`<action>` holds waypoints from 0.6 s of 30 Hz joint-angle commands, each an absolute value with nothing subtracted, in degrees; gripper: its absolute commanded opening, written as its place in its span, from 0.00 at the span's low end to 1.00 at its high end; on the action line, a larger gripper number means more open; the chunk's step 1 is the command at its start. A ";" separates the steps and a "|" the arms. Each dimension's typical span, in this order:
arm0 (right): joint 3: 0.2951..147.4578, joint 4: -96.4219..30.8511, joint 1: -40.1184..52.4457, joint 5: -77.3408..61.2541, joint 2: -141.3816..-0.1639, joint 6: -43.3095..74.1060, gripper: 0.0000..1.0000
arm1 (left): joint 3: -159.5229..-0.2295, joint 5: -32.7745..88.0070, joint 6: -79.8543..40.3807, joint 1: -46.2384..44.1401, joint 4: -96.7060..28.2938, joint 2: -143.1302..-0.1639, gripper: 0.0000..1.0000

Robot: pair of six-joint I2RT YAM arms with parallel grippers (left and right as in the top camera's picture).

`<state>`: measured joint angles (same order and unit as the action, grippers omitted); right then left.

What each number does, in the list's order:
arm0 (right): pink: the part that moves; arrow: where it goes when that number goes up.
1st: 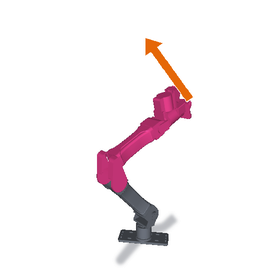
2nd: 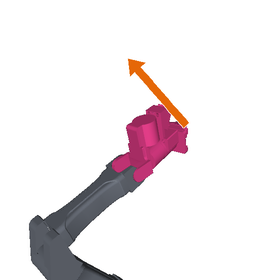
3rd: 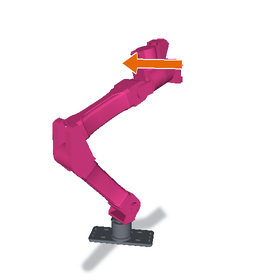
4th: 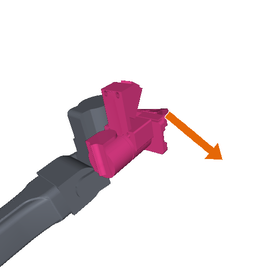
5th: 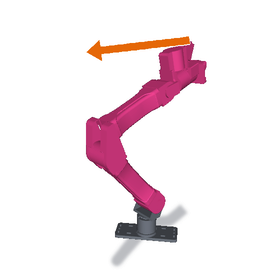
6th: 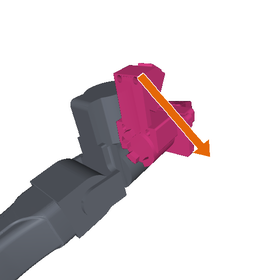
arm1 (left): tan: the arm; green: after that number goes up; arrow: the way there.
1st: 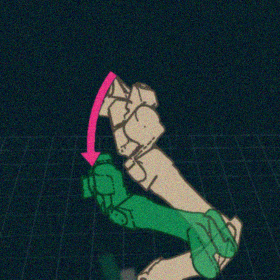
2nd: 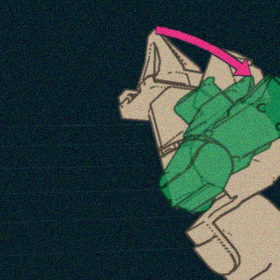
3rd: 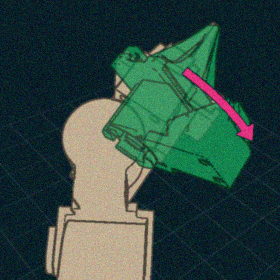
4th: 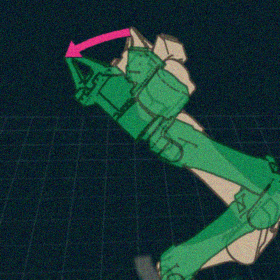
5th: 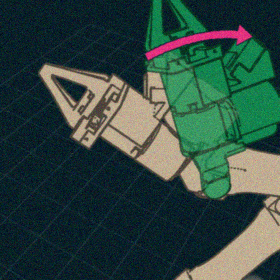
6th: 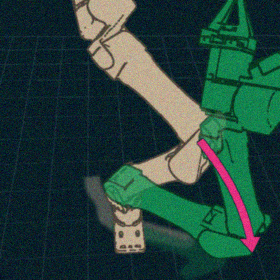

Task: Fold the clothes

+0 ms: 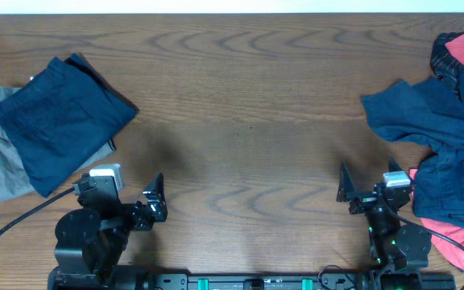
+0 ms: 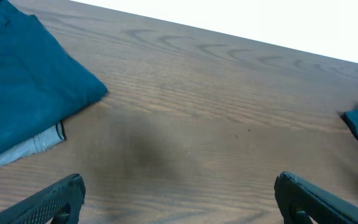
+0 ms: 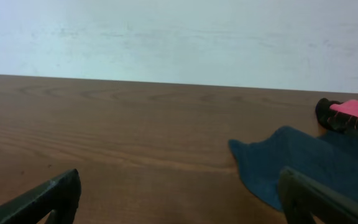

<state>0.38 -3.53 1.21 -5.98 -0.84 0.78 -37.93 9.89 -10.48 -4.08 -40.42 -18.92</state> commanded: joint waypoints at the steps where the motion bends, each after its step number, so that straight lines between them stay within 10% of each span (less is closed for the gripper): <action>1: 0.32 -3.68 0.78 -6.24 -0.43 -0.08 0.99 | -37.82 9.21 -10.57 -3.99 -40.21 -18.72 0.98; 18: 0.32 -3.68 0.78 -6.24 -0.43 -0.08 0.99 | -22.26 1.58 -9.87 -3.92 -38.37 -2.28 0.98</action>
<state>0.38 -3.51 1.21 -5.98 -0.82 0.75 -27.62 5.19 -10.46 -4.08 -40.38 -6.48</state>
